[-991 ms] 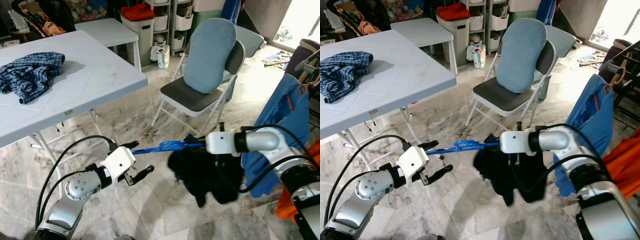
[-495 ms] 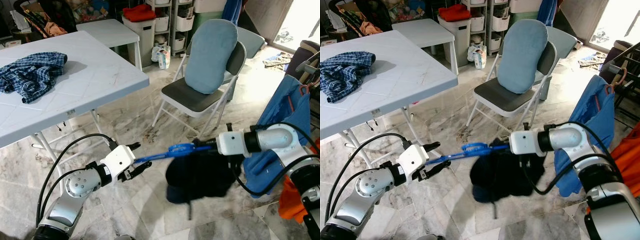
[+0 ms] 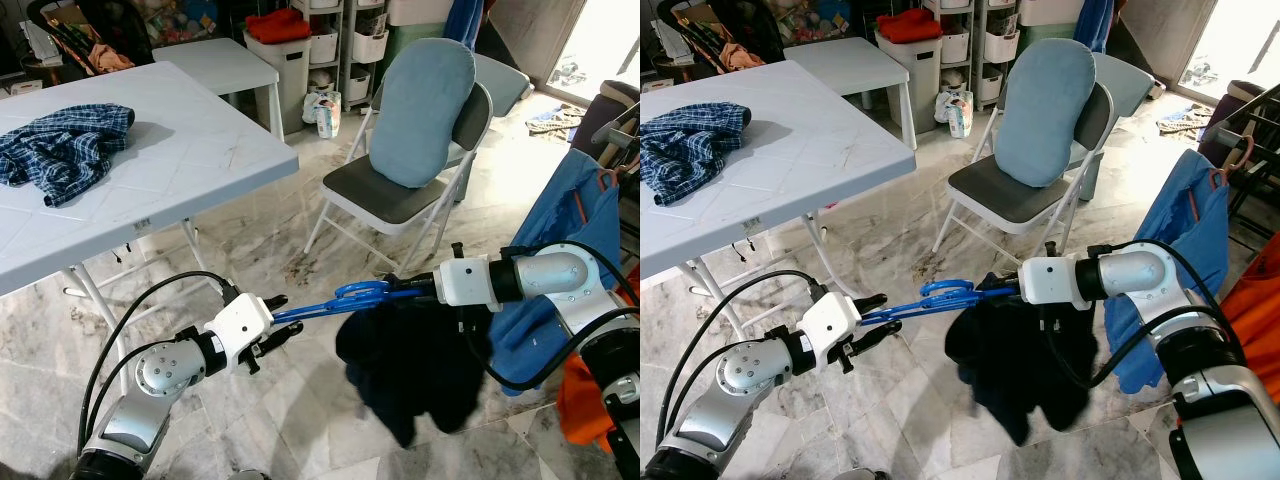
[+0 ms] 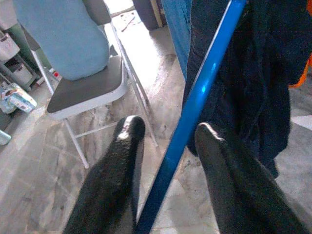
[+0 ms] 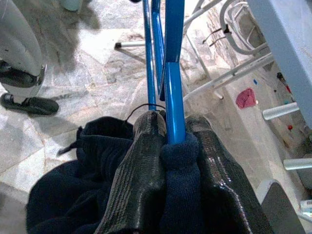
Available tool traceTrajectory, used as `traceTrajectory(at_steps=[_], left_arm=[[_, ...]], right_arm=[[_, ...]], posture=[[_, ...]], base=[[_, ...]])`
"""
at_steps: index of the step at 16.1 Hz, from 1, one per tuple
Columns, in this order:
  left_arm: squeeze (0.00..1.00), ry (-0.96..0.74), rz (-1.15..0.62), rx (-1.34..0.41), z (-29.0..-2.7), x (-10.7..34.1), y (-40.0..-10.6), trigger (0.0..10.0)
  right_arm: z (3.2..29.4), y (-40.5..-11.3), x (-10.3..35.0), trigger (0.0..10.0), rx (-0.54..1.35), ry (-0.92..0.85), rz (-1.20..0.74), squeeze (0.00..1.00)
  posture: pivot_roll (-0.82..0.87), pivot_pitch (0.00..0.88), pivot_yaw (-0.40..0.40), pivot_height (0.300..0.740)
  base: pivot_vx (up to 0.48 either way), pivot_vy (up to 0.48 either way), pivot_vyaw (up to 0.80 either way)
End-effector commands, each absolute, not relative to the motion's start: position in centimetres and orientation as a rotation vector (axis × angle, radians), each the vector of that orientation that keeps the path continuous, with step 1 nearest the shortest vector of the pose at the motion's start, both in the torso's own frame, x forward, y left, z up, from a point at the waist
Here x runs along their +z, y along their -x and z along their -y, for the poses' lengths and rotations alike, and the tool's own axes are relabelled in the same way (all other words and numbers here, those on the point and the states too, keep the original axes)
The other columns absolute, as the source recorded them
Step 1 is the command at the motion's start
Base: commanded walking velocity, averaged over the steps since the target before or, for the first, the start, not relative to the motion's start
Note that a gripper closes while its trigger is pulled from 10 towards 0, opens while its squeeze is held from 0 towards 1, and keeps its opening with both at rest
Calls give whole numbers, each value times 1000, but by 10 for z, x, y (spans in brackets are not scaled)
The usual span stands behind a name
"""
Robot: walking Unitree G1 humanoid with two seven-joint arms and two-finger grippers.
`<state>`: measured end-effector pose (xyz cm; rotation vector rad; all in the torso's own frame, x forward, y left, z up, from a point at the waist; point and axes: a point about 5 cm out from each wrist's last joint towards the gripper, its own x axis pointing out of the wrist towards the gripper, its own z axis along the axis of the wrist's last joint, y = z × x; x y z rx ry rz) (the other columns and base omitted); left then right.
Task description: Hang hanger
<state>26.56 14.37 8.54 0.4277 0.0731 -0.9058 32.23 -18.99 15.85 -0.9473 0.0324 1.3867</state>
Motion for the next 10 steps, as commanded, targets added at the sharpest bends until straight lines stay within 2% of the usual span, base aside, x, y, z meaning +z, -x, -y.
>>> traceTrajectory(at_steps=[1, 7, 10], left_arm=[[0, -439, -73, -933, -141, 86, -268, 0], [0, -381, -91, -965, -135, 86, -269, 0], [0, -298, -106, -994, -131, 88, -267, 0]], right_arm=[[188, -326, 177, 10000, 1364, 958, 47, 0], [185, -326, 179, 10000, 1367, 979, 71, 0], [181, -326, 179, 10000, 1363, 987, 90, 0]], posture=[[-74, 0, -18, 740], [-75, 0, -18, 740], [-74, 0, -15, 740]], base=[[0, 0, 0], [0, 0, 0], [0, 0, 0]])
